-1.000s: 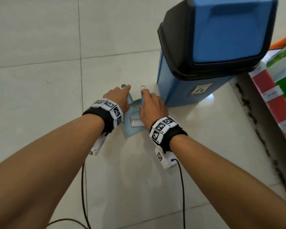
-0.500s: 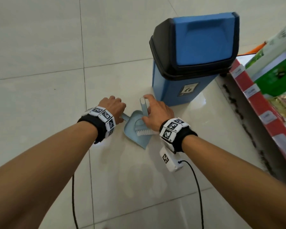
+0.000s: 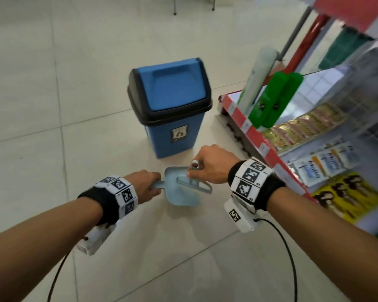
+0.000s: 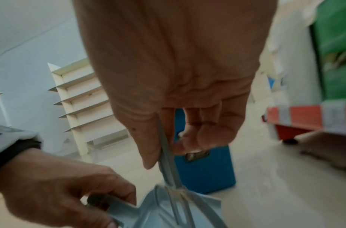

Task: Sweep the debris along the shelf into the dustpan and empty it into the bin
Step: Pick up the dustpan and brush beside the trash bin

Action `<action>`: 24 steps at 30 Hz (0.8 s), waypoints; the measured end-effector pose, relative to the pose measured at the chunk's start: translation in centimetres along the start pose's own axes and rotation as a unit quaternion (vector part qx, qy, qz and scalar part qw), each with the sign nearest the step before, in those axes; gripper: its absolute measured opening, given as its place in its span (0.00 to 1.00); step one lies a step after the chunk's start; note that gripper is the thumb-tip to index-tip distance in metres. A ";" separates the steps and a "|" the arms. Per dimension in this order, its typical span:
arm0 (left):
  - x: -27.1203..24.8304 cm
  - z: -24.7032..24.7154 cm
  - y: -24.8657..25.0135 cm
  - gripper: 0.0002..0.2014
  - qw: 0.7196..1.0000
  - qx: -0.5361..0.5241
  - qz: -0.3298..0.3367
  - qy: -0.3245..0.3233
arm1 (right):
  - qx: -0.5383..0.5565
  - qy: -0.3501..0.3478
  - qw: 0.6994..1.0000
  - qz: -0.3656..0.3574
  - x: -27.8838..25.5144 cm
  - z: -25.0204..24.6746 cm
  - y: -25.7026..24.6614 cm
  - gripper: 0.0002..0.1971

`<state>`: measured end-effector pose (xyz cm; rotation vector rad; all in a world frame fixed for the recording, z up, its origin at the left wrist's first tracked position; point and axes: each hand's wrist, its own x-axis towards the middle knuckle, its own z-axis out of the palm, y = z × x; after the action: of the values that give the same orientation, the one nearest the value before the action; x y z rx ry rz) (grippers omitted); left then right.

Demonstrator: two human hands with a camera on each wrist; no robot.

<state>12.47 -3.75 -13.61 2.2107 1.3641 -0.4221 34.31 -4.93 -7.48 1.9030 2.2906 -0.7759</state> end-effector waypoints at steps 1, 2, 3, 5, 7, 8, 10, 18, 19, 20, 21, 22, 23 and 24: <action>0.3 -0.4 1.3 0.13 1.000 -0.001 0.005 0.003 | 0.008 0.025 1.000 0.009 -1.0 -0.9 1.1 0.14; 0.6 -0.8 2.5 0.13 1.000 -0.002 0.009 0.007 | 0.022 0.048 0.998 0.019 -1.9 -1.8 2.2 0.13; 1.0 -1.3 3.6 0.13 1.000 -0.003 0.012 0.009 | 0.043 0.067 0.996 0.030 -2.8 -2.6 3.4 0.13; 1.7 -2.2 5.6 0.13 1.000 -0.009 0.021 0.019 | 0.092 0.104 0.989 0.051 -4.3 -3.7 5.7 0.15; 2.7 -3.1 7.4 0.15 0.999 -0.011 0.025 0.033 | 0.122 0.140 0.980 0.075 -5.6 -4.2 7.7 0.13; 3.1 -3.5 8.2 0.17 0.999 -0.006 0.020 0.039 | 0.129 0.155 0.976 0.086 -6.1 -4.3 8.4 0.11; 4.1 -4.1 9.4 0.18 0.999 0.003 0.013 0.051 | 0.148 0.183 0.966 0.105 -6.7 -4.0 9.7 0.13; 9.6 -3.2 10.4 0.19 0.994 -0.076 0.009 0.084 | 0.131 0.310 0.931 0.142 -3.2 -1.0 12.2 0.14; 10.2 -2.8 10.2 0.19 0.992 -0.095 0.009 0.082 | 0.123 0.311 0.932 0.143 -2.2 -0.8 12.4 0.14; 10.8 -2.5 10.1 0.20 0.990 -0.114 0.011 0.081 | 0.113 0.303 0.935 0.147 -1.1 -0.5 12.5 0.14; 11.5 -2.1 9.8 0.20 0.988 -0.131 0.015 0.079 | 0.102 0.290 0.939 0.153 0.1 -0.3 12.7 0.14; 12.1 -1.6 9.6 0.21 0.986 -0.145 0.018 0.077 | 0.089 0.275 0.944 0.158 1.2 -0.1 12.8 0.14; 12.7 -1.2 9.4 0.21 0.985 -0.156 0.020 0.078 | 0.074 0.264 0.948 0.161 2.4 0.1 12.9 0.14; 13.3 -0.7 9.2 0.21 0.983 -0.163 0.022 0.081 | 0.063 0.258 0.951 0.162 3.4 0.2 12.8 0.14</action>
<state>26.65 3.03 -17.41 2.0305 1.3531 0.0011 45.46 -0.54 -13.19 2.7163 2.1029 -0.4260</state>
